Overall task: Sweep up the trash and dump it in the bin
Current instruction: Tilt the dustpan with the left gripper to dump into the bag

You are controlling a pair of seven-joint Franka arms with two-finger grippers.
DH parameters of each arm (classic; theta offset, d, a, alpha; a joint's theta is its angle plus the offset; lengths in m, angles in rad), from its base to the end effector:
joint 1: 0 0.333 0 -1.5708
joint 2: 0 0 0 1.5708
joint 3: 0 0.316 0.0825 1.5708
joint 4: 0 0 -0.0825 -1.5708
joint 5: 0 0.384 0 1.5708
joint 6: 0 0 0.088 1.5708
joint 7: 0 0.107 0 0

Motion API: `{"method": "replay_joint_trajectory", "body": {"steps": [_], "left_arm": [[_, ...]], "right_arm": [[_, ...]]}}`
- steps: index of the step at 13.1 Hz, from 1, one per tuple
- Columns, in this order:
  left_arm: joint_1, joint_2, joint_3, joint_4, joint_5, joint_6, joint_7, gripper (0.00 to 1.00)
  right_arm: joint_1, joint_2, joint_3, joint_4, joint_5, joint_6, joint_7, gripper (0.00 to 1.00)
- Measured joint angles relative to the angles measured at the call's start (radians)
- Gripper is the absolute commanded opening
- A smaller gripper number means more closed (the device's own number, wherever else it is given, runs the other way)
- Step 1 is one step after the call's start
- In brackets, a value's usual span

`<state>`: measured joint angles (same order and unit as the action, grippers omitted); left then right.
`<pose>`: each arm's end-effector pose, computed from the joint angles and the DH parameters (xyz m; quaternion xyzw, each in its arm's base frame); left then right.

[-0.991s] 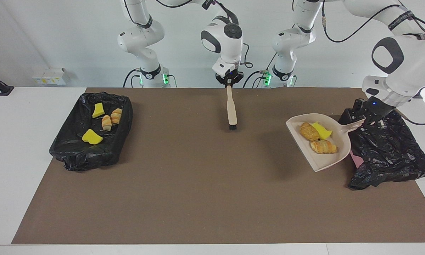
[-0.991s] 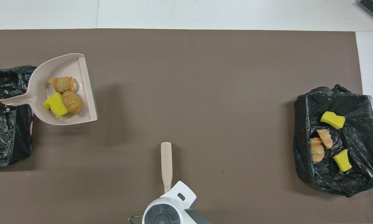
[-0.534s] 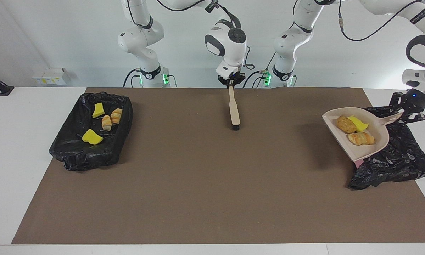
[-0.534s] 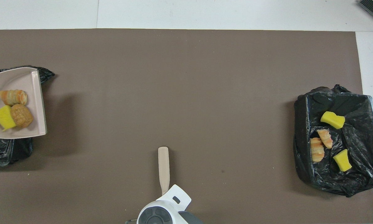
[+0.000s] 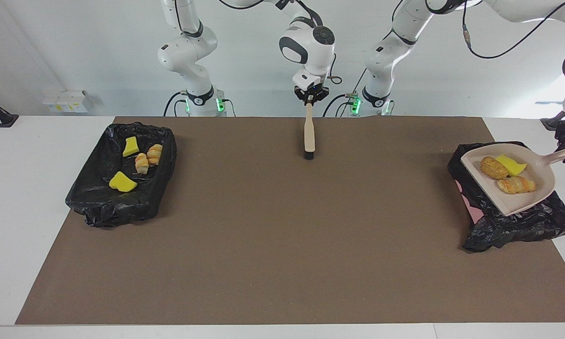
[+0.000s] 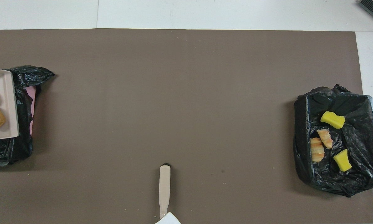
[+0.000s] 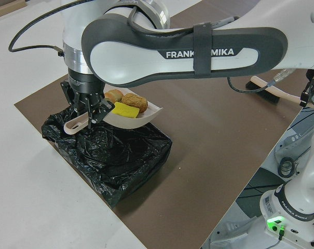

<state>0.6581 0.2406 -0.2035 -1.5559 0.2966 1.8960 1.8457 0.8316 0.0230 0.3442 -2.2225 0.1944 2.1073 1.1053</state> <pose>0.5653 0.3144 0.5219 -0.7378 0.6625 0.0870 0.0960 0.1896 0.4779 0.3549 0.9940 -0.0200 -0.1045 0.0271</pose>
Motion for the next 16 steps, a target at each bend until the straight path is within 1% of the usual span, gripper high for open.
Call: {"method": "replay_joint_trajectory", "body": {"steps": [3,5,6,7,8,9,11,13,15,16], "left_arm": [[-0.015,-0.001,-0.005,0.001,0.27,0.014,-0.025,0.0],[-0.053,-0.002,-0.009,0.0,0.419,0.014,-0.108,0.0],[-0.076,-0.005,-0.009,-0.005,0.489,0.014,-0.153,0.0],[-0.101,-0.012,-0.01,-0.017,0.569,0.013,-0.209,0.0],[-0.129,-0.027,-0.011,-0.042,0.645,0.012,-0.28,0.0],[-0.152,-0.049,-0.012,-0.073,0.704,0.011,-0.349,0.0],[-0.192,-0.103,-0.014,-0.141,0.829,0.009,-0.427,0.0],[-0.222,-0.142,-0.014,-0.179,0.94,-0.003,-0.465,0.0],[-0.232,-0.172,-0.014,-0.184,0.963,-0.009,-0.47,0.0],[-0.238,-0.183,-0.015,-0.186,0.967,-0.018,-0.47,0.0]], "right_arm": [[0.03,-0.061,0.0,-0.08,-0.001,0.0,-0.013,0.0],[0.029,-0.078,0.0,-0.098,-0.001,0.0,-0.039,0.0],[0.027,-0.08,-0.001,-0.102,-0.001,0.0,-0.06,0.02],[0.026,-0.08,-0.002,-0.105,-0.001,0.0,-0.074,0.08],[0.025,-0.08,-0.004,-0.106,-0.001,0.0,-0.08,0.28],[0.025,-0.08,-0.004,-0.107,-0.001,0.0,-0.082,0.35],[0.022,-0.08,-0.005,-0.11,-0.001,0.0,-0.085,0.39],[0.013,-0.08,-0.005,-0.11,-0.001,0.0,-0.086,0.42],[-0.016,-0.079,-0.007,-0.105,-0.001,0.009,-0.086,0.56],[-0.035,-0.079,-0.008,-0.101,-0.001,0.014,-0.087,0.65]]}}
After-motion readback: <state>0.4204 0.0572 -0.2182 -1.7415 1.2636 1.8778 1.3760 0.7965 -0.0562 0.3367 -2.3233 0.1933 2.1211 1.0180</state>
